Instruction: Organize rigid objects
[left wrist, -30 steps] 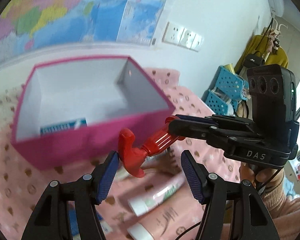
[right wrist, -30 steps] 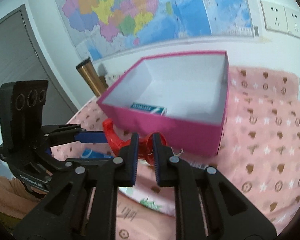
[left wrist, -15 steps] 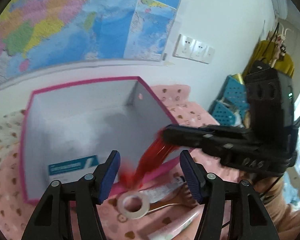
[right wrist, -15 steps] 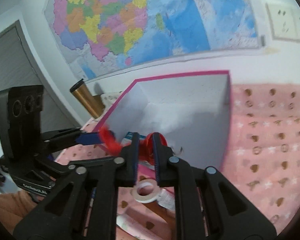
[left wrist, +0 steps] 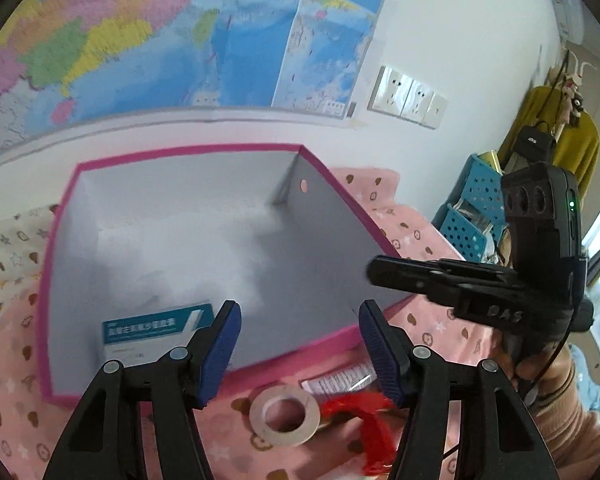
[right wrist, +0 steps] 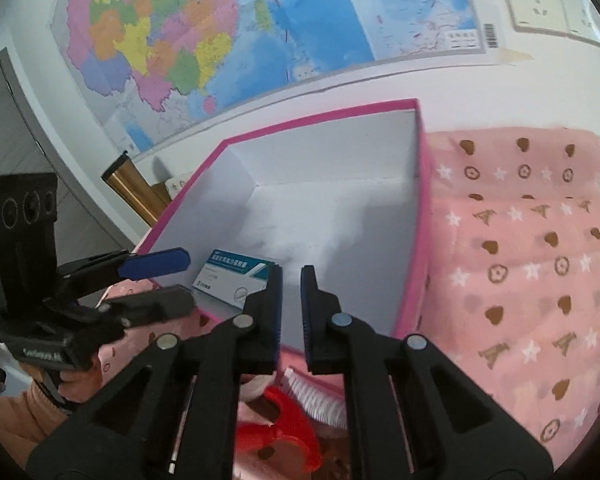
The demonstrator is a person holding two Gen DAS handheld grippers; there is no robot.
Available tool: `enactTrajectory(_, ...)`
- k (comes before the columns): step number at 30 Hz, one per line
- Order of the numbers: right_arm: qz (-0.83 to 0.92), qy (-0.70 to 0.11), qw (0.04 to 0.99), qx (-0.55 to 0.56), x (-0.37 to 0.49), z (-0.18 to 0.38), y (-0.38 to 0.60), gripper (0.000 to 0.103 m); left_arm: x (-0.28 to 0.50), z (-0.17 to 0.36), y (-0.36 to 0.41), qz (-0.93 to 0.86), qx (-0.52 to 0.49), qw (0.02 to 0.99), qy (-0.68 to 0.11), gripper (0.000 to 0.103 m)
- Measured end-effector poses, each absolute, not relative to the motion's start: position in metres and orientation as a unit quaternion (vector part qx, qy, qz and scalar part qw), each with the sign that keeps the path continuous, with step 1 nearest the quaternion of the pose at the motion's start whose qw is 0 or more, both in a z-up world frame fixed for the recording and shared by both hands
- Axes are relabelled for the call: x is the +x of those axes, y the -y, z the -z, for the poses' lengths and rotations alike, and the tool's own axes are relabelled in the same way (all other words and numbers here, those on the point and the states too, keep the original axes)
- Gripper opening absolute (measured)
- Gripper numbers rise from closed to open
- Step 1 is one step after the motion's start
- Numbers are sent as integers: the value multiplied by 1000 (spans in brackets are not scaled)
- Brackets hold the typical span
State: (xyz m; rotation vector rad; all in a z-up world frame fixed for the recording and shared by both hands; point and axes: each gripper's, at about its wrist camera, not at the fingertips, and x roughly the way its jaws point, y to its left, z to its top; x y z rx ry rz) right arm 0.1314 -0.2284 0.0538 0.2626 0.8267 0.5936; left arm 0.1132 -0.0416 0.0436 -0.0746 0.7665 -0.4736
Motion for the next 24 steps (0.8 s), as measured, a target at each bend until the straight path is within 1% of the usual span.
enactTrajectory(2, -291, -385, 867, 125, 118, -57, 236, 17, 99, -43, 39, 237, -36, 901, -362, 62)
enactTrajectory(4, -300, -384, 865, 117, 102, -59, 242, 33, 85, -39, 37, 244, -34, 900, -360, 63)
enactTrajectory(7, -305, -402, 857, 105, 86, -52, 245, 34, 73, -28, 36, 255, -38, 892, -371, 64)
enactTrajectory(14, -295, -484, 814, 126, 70, -1, 253, 34, 59, 18, 57, 306, -51, 838, -450, 64)
enactTrajectory(18, -296, -501, 800, 146, 72, 14, 253, 34, 57, 31, 64, 317, -57, 822, -470, 64)
enactTrajectory(20, -303, -503, 796, 147, 72, 17, 249, 37, 53, 32, 67, 322, -58, 819, -472, 65)
enactTrajectory(21, -309, -506, 791, 149, 72, 20, 247, 41, 53, 33, 67, 322, -58, 818, -473, 65)
enactTrajectory(24, -313, -511, 788, 139, 72, 25, 240, 41, 53, 39, 71, 314, -58, 817, -481, 64)
